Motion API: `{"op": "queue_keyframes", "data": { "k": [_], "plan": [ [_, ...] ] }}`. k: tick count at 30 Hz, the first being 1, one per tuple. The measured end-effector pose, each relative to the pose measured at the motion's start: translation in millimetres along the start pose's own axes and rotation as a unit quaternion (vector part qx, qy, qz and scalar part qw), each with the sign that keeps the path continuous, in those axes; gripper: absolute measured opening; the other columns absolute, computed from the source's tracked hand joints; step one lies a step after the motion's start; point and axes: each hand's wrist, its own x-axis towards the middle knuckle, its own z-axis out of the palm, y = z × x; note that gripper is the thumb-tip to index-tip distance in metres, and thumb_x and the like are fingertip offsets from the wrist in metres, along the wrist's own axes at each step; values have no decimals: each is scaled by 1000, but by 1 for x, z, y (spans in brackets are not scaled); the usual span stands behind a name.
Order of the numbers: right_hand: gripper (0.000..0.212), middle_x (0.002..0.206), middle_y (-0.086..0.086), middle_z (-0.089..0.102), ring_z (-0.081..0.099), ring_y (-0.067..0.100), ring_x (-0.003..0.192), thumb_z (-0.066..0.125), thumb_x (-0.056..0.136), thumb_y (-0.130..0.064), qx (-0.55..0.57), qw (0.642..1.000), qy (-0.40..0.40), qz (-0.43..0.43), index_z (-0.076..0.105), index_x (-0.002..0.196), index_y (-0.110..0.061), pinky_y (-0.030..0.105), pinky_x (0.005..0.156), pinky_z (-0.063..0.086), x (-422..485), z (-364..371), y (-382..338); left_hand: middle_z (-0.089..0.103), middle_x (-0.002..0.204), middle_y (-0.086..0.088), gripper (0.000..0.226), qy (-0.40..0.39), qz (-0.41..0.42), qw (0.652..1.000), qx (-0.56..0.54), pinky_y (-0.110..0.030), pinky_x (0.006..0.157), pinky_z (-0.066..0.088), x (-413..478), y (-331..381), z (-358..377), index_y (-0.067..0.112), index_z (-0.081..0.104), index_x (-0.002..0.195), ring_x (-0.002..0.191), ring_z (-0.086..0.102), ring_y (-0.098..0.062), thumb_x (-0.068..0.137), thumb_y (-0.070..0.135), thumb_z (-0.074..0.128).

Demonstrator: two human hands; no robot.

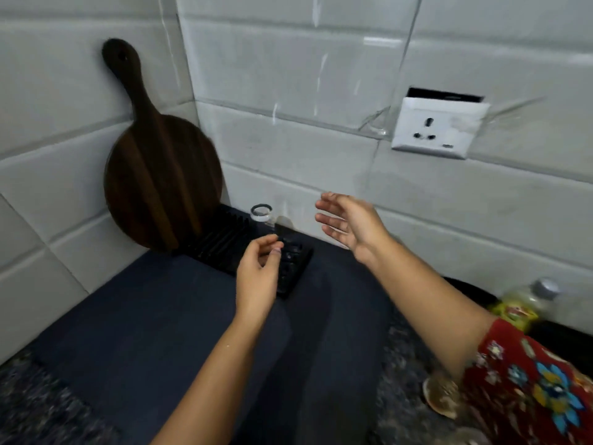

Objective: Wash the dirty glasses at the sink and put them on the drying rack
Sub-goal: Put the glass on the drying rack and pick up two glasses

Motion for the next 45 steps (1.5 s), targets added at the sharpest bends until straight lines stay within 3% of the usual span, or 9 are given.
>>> {"op": "queue_keyframes", "data": {
  "k": [3, 11, 15, 19, 25, 30, 36, 39, 45],
  "plan": [
    [12, 82, -5, 69, 64, 11, 72, 54, 91, -22, 57, 998, 19, -3, 63, 85, -22, 20, 64, 47, -61, -53, -22, 69, 108, 1, 19, -61, -20, 997, -31, -21, 89, 46, -50, 24, 40, 24, 61, 105, 98, 61, -8, 95, 10, 53],
    [16, 76, -8, 69, 64, 7, 65, 51, 92, -24, 31, 996, 83, 9, 65, 85, -21, 18, 60, 45, -178, -196, -16, 69, 106, 5, 15, -136, 2, 991, -18, -5, 69, 44, -174, 57, 133, 22, 62, 108, 95, 62, -5, 95, 16, 55],
    [17, 65, -9, 71, 63, 3, 56, 52, 93, -25, 9, 997, 73, 31, 66, 84, -20, 15, 54, 46, -217, -248, 4, 69, 108, 5, 14, -129, 11, 992, 5, -16, 78, 47, -224, 65, 164, 27, 62, 105, 102, 63, -7, 95, 19, 55],
    [11, 77, -5, 71, 63, 8, 65, 57, 91, -24, -38, 998, 30, 40, 67, 89, -20, 19, 60, 46, -253, -280, 20, 69, 108, 4, 16, -94, 22, 995, 36, -28, 90, 51, -266, 65, 181, 25, 62, 108, 103, 63, -7, 95, 17, 54],
    [9, 96, 1, 68, 61, 11, 83, 59, 91, -14, -252, 966, -59, 3, 65, 96, -18, 17, 68, 47, -287, -298, 66, 69, 105, 7, 16, -30, 36, 997, 64, -23, 86, 51, -325, 57, 184, 25, 62, 108, 101, 63, -4, 96, 16, 54],
    [15, 99, -3, 64, 61, 15, 98, 63, 88, -20, -350, 936, 9, -40, 63, 103, -20, 29, 82, 48, -263, -290, 102, 67, 101, 11, 19, 9, 45, 995, 94, -24, 84, 52, -347, 48, 169, 29, 62, 104, 98, 63, -3, 96, 13, 53],
    [82, 139, 8, 44, 50, 25, 121, 76, 75, -23, -393, 918, -41, -5, 30, 142, -19, 35, 95, 42, -192, -258, 112, 67, 102, 11, 19, -3, 27, 992, 124, -28, 85, 52, -325, 45, 150, 24, 61, 111, 98, 62, -3, 95, 17, 53],
    [98, 142, 9, 43, 46, 26, 127, 82, 68, -20, -391, 916, -85, 17, 22, 145, -20, 35, 101, 40, -168, -250, 118, 68, 104, 10, 20, -8, 18, 992, 124, -27, 86, 52, -313, 43, 144, 22, 61, 114, 99, 62, -3, 95, 18, 54],
    [70, 127, 8, 55, 53, 21, 116, 84, 66, -13, -304, 949, -86, 8, 45, 125, -10, 27, 85, 44, -159, -242, 132, 67, 104, 11, 18, -35, 26, 992, 120, -20, 82, 49, -294, 38, 143, 23, 61, 111, 99, 61, -3, 96, 16, 53]
  ]
}}
